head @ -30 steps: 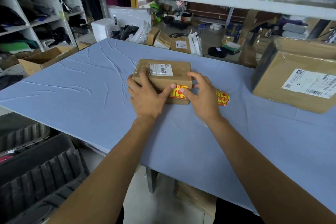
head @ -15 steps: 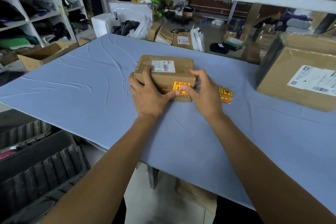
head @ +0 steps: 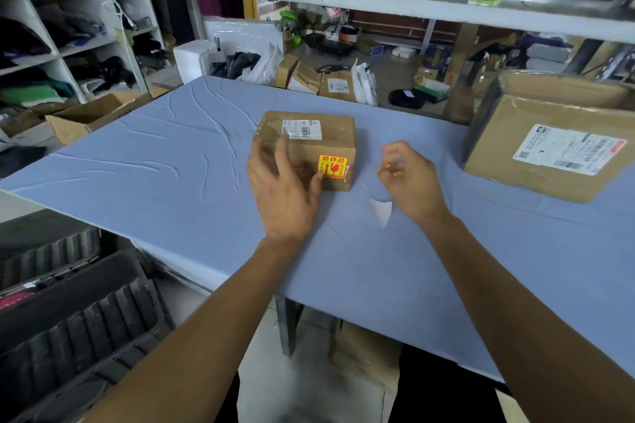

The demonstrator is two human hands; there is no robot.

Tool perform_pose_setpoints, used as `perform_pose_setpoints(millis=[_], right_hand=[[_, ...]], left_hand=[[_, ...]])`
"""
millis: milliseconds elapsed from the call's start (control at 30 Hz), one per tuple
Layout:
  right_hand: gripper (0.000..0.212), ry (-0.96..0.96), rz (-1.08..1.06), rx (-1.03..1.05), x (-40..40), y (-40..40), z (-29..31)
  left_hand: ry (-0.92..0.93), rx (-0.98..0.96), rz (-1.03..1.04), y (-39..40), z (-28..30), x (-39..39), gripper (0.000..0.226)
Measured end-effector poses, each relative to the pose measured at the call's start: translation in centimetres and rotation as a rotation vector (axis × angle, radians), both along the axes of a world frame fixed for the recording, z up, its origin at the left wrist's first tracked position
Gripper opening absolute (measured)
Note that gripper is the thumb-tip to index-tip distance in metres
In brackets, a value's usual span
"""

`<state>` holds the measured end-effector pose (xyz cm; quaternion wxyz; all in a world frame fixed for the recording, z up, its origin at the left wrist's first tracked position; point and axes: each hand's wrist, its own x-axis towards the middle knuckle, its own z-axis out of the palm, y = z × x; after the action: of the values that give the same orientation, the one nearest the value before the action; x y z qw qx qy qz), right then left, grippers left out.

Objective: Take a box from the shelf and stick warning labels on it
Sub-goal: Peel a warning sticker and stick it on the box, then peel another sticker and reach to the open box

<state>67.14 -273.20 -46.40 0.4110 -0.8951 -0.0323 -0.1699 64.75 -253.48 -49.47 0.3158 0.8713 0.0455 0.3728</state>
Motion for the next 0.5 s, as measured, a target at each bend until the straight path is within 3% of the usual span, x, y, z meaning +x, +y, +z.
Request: perform_pose_setpoints(millis=[67,167,233,300,400,500], right_hand=[[0.018,0.056,-0.048,-0.031,-1.0,-1.5,-0.6],[0.025,0.184,-0.011,-0.027,-3.2,-2.5,-2.0],[0.021,0.169,0.029,-0.072,-4.3,-2.6,-3.0],[0.014,0.113,0.007,-0.056,-5.0,-2.7,-3.5],[0.010,0.094,-0.024,-0.001,-5.9,-2.7,-3.8],[0.007,0.080,0.021,0.021,-7.3,-2.8,-3.7]], left_hand=[[-0.024,0.064,-0.065,-1.4,-0.1,-1.3,0.061],[0.250,0.092,-0.378,-4.9,-0.3,-2.6,0.059],[0.442,0.254,-0.509,-6.9,-0.5,-2.3,0.058],[0.448,0.340,-0.561,-8.2,-0.4,-2.0,0.040],[0.419,0.273,-0.535,-8.5,-0.2,-2.3,0.019],[0.451,0.115,-0.485,-8.4,-0.6,-2.7,0.014]])
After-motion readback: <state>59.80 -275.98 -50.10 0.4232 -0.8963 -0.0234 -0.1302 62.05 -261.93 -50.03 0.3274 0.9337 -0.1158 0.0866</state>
